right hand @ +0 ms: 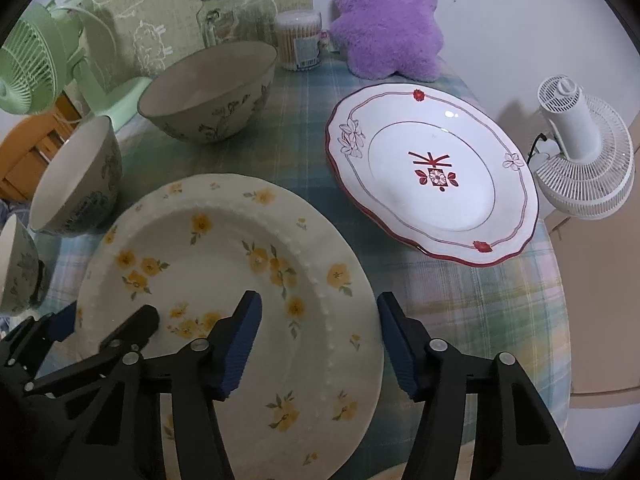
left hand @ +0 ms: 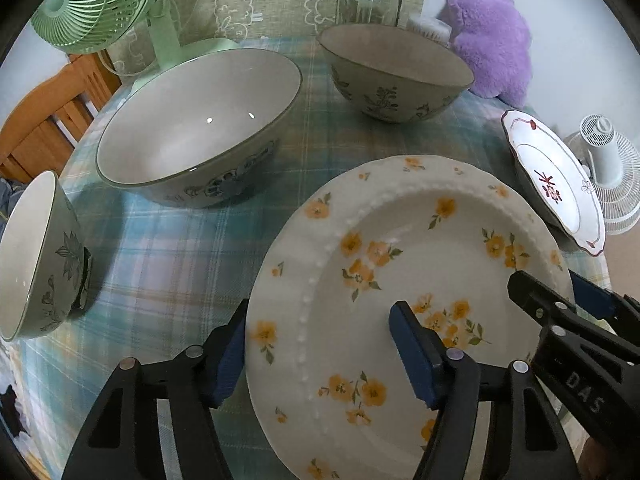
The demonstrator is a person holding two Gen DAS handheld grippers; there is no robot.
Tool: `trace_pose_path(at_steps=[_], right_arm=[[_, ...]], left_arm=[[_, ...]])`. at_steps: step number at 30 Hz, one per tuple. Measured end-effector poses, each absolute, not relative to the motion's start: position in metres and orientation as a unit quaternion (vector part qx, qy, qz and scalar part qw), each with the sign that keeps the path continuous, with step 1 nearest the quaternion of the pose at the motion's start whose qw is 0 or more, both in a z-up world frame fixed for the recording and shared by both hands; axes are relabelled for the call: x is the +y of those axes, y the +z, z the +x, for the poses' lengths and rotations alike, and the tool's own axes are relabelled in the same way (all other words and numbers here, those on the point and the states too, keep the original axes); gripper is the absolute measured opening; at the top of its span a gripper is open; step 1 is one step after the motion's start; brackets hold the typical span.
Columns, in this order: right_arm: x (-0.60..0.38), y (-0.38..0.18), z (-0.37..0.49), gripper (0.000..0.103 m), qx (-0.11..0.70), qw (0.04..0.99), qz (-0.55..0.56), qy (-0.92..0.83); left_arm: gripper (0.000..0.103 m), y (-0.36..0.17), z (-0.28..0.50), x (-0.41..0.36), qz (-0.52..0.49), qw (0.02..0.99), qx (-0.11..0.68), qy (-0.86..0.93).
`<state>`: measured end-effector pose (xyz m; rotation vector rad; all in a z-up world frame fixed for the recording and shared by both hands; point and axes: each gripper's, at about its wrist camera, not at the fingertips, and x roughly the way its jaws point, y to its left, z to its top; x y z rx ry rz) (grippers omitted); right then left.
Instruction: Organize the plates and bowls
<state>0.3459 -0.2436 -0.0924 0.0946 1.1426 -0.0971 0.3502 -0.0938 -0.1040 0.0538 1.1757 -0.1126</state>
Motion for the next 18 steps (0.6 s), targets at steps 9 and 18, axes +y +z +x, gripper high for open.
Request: trace_pose_path(at_steps=[9, 18], right_arm=[[-0.2427, -0.1021, 0.3495, 0.059, 0.548, 0.834, 0.037, -0.048], [-0.2378, -0.0991, 0.3516, 0.059, 0.563, 0.825, 0.027, -0.045]], left_arm=[[0.076, -0.1052, 0.3531, -0.1009, 0.033, 0.828, 0.558, -0.042], [0.074, -0.1009, 0.3497, -0.0976, 0.054, 0.827, 0.557, -0.053]])
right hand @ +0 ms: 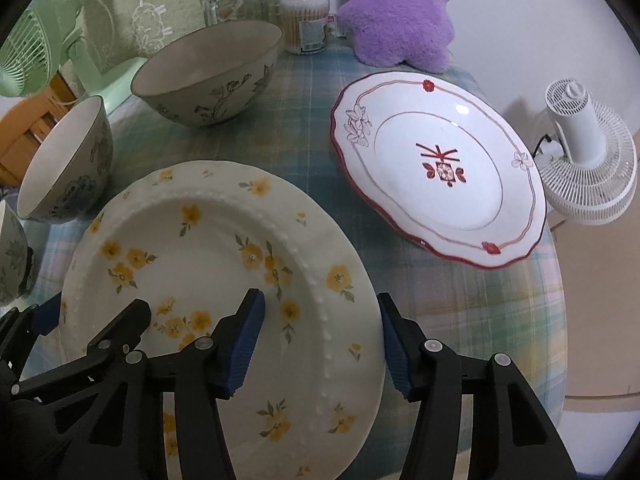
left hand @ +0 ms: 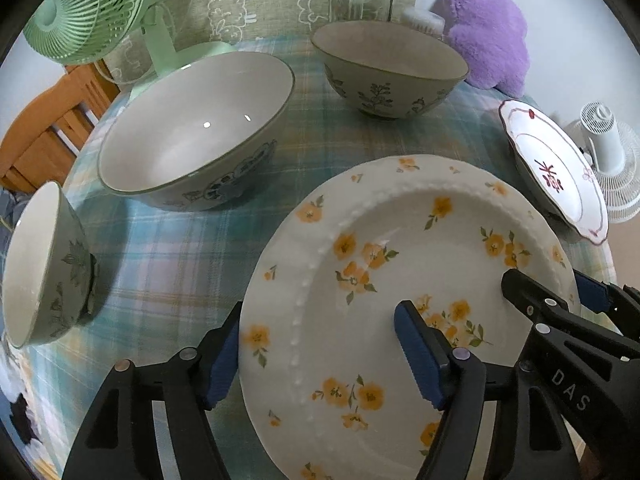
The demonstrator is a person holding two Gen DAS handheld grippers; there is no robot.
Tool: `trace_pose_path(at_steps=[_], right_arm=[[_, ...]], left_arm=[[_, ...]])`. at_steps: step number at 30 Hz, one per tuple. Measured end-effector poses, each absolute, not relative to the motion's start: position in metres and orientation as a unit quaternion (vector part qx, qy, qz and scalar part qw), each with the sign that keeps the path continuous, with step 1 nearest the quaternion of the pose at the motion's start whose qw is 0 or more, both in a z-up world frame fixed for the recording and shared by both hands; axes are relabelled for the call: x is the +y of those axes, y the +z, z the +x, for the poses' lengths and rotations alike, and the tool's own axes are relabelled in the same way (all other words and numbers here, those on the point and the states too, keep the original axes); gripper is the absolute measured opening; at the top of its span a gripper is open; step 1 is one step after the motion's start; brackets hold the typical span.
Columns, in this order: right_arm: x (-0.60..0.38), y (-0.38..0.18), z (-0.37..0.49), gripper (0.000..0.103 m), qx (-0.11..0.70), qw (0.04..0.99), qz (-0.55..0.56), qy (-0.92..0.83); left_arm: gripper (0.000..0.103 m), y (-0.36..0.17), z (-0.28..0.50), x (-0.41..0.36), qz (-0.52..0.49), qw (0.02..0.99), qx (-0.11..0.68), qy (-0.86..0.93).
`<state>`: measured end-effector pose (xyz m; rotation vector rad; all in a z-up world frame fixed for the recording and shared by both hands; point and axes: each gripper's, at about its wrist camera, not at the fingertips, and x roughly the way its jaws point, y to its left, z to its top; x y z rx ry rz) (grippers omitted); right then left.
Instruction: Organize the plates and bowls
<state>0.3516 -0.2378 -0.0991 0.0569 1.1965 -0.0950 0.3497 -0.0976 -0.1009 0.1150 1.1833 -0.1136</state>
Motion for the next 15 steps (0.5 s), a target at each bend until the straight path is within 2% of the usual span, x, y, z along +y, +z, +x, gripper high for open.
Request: trace_pose_path(at_steps=[15], right_arm=[[-0.203, -0.079, 0.322, 0.059, 0.573, 0.818, 0.025, -0.032]], left_arm=[[0.071, -0.075, 0.318, -0.058, 0.049, 0.831, 0.553, -0.032]])
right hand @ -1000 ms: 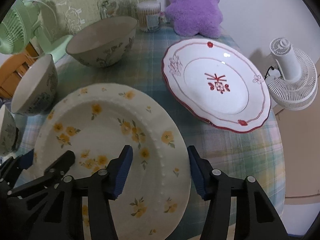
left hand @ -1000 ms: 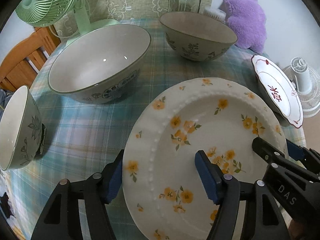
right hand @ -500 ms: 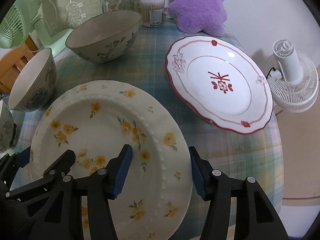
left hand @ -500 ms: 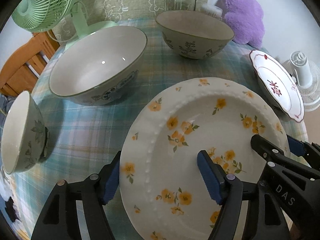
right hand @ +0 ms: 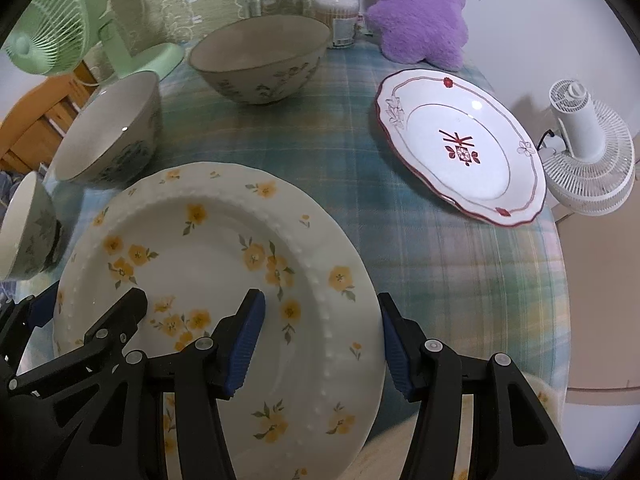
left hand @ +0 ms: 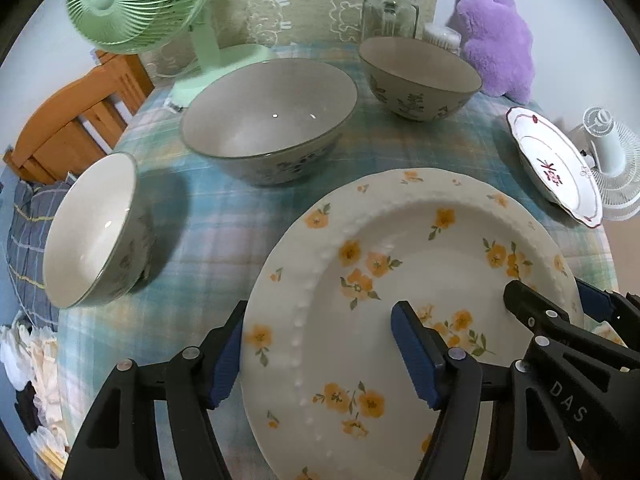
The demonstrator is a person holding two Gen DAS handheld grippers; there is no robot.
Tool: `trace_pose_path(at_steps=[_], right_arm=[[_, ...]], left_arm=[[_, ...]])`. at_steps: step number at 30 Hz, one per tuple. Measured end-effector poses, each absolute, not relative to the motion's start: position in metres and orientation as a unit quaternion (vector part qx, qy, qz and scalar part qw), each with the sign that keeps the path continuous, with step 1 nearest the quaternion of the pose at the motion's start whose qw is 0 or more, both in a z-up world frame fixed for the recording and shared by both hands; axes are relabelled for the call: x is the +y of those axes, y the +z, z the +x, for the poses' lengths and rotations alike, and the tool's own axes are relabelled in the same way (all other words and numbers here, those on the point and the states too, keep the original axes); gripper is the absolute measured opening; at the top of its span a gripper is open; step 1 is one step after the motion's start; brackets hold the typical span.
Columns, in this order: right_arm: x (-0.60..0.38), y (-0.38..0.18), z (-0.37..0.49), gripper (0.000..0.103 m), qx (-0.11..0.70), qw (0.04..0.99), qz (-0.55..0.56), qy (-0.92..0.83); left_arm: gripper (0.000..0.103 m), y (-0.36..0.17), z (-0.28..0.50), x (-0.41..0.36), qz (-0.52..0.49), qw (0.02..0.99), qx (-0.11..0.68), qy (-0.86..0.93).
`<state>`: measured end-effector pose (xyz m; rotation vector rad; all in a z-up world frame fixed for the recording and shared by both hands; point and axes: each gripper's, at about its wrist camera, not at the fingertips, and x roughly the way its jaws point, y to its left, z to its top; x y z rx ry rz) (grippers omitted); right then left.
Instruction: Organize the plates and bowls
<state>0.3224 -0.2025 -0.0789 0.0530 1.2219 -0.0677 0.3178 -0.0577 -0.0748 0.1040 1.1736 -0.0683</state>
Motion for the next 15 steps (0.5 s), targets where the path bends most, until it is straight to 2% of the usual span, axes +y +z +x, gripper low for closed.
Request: trace_pose_path(at_steps=[15], right_arm=[[-0.183, -0.048, 0.263, 0.059, 0.569, 0.820, 0.023, -0.059]], left_arm=[[0.071, -0.051, 0.263, -0.039, 0.050, 0.831, 0.549, -0.072]])
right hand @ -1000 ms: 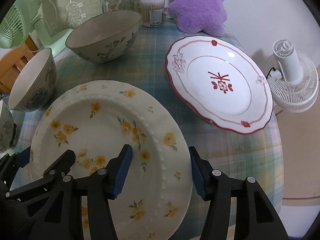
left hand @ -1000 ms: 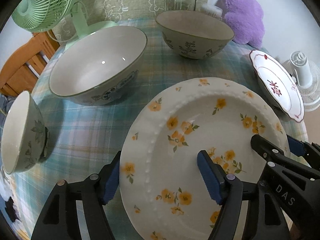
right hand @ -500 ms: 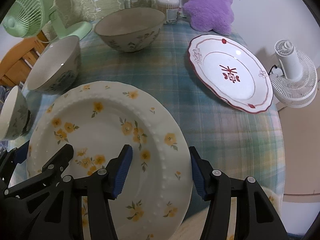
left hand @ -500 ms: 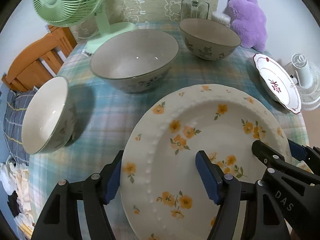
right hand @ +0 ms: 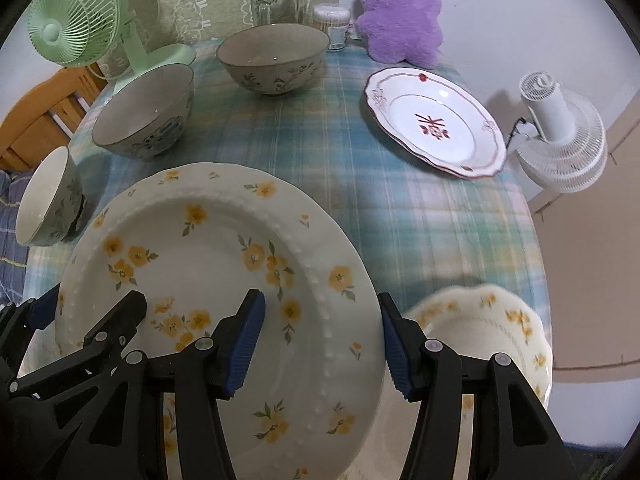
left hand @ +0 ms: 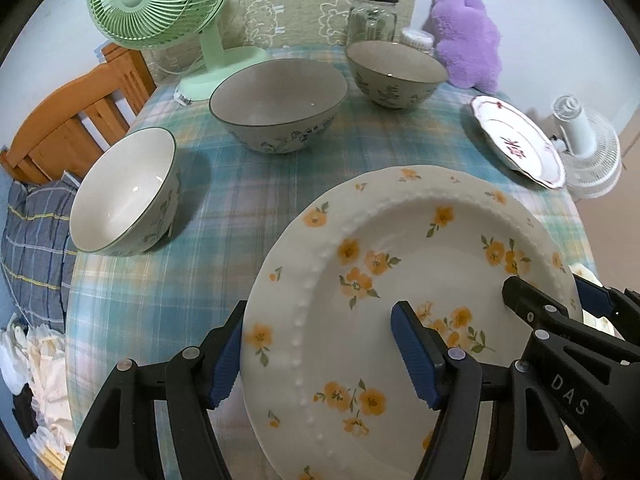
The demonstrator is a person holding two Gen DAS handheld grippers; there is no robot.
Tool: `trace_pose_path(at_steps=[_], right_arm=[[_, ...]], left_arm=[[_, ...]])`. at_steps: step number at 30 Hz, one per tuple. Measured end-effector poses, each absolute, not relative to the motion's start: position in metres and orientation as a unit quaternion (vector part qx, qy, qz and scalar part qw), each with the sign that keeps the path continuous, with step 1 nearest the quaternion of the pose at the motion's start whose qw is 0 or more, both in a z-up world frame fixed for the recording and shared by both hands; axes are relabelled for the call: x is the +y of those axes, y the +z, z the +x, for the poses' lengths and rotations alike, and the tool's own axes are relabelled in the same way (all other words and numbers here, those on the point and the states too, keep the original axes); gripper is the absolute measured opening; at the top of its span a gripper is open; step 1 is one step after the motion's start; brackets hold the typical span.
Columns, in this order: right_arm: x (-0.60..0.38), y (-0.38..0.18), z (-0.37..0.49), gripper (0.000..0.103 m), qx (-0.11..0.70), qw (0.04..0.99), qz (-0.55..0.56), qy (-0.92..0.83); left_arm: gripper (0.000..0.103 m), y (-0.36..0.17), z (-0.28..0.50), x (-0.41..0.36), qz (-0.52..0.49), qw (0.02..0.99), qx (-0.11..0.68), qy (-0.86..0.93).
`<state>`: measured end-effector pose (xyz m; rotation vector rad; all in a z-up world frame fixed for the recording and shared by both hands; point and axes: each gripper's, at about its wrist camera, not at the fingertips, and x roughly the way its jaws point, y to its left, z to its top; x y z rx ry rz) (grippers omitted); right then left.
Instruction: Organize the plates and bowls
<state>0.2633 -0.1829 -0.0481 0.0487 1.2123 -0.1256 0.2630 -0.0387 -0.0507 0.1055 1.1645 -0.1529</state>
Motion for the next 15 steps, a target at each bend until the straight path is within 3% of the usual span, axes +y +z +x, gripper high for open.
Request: trace_pose_path(at_steps=[15], right_arm=[[-0.202, -0.033, 0.201, 0.059, 0.560, 0.822, 0.044, -0.095]], left_arm=[[0.070, -0.040, 0.217, -0.062, 0.063, 0.831, 0.542, -0.106]])
